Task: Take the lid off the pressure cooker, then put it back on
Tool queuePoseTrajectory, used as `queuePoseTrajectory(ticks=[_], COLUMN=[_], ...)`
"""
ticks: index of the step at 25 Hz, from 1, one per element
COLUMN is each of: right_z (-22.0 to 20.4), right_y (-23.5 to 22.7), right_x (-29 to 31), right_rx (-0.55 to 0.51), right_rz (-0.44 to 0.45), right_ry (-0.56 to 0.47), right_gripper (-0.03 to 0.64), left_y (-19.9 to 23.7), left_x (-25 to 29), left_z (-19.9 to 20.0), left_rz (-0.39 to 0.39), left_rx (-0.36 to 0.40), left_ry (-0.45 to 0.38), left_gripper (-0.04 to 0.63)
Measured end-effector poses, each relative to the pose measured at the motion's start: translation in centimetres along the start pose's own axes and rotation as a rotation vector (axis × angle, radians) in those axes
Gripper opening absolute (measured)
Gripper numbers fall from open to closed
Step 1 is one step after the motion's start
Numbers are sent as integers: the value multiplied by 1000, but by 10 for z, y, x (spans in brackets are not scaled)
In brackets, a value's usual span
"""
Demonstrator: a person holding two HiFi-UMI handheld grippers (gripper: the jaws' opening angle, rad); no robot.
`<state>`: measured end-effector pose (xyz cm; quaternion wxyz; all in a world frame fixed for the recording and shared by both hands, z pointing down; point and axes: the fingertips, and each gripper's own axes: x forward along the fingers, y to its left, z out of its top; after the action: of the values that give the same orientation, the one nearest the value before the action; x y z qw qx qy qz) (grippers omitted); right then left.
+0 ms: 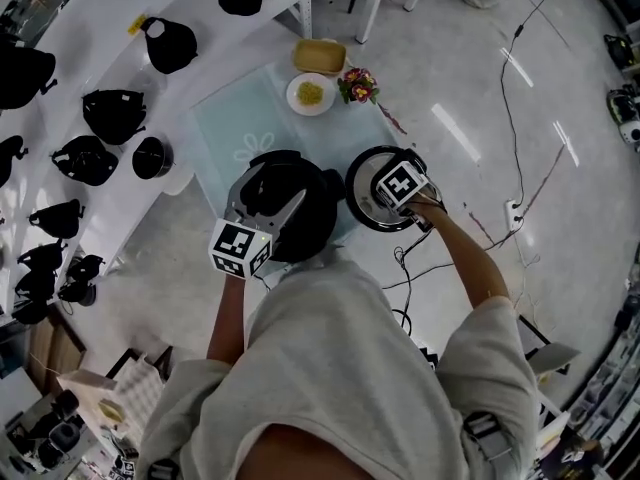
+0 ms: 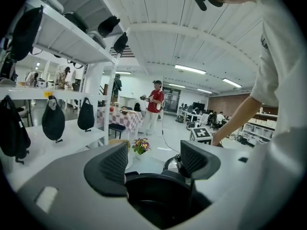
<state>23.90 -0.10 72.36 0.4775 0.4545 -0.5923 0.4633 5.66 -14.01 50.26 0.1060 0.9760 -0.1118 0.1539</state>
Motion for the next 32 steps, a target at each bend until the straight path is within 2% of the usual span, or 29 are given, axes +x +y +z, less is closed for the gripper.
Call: queuePoseTrajectory(ticks=[11, 15, 24, 27, 32], right_z=[32, 35, 36, 38, 43], right_y=[-16, -19, -15, -16, -9], right_x=[66, 69, 66, 55, 11], right_rx=[21, -6, -15, -7, 48], right_rz=[-11, -40, -26, -41, -50], right_ry=[-15, -21, -72, -122, -279], right_gripper=[272, 272, 279, 296, 295], left_y=[8, 12, 8, 6, 7], left_x=[-18, -22, -21, -20, -19], left_z=[-2, -1, 2, 2, 2], left_rz=[76, 93, 84, 77, 70], left_rx=[-5, -12, -24, -20, -27], left_ry=[29, 23, 2, -2, -14], left_gripper=[327, 327, 327, 327, 327])
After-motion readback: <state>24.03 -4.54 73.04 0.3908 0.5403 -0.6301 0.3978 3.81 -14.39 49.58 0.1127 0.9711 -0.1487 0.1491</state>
